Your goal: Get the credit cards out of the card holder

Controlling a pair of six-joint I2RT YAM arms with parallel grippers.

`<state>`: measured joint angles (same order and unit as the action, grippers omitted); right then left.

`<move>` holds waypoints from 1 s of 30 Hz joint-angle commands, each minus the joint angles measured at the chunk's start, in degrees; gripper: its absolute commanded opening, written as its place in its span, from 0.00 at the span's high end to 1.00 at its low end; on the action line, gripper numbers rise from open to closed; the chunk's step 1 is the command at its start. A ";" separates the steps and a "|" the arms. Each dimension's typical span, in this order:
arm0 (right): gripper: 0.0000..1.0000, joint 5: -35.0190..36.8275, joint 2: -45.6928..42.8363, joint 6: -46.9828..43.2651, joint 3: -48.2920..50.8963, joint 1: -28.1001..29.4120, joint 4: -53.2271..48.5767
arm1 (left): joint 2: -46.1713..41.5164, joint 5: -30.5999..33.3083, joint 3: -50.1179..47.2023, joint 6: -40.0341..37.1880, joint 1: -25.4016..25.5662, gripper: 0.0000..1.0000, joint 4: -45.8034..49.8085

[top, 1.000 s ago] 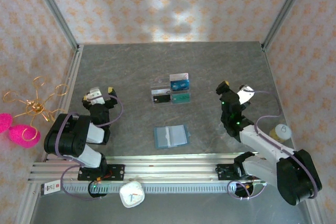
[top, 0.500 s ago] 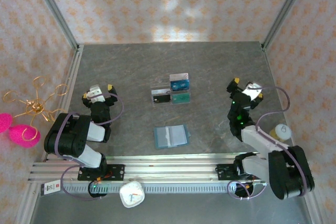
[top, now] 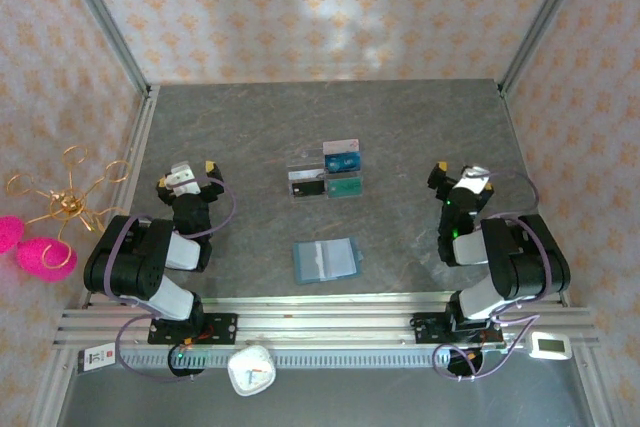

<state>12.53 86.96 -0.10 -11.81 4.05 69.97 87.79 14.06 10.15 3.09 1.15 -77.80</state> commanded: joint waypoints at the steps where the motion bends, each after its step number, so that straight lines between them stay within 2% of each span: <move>1: 0.00 -2.96 -0.11 0.12 -0.67 -0.59 1.67 | 0.34 0.87 0.92 -0.11 0.52 0.01 -0.42; 2: 0.00 -2.70 0.95 -0.04 -0.13 -0.63 4.40 | 0.37 0.82 0.93 -0.11 0.52 0.01 -0.45; 4: 0.00 -2.69 0.04 0.16 -0.77 -0.63 1.58 | 0.36 0.87 0.93 -0.07 0.52 0.01 -0.42; 30: 0.00 -2.90 0.08 -0.03 -0.22 -0.63 2.99 | 0.37 0.83 1.10 -0.20 0.61 0.01 -0.18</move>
<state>9.78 87.20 -0.08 -11.75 3.90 70.85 87.79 14.06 10.15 3.09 1.15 -77.80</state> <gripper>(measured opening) 0.996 0.991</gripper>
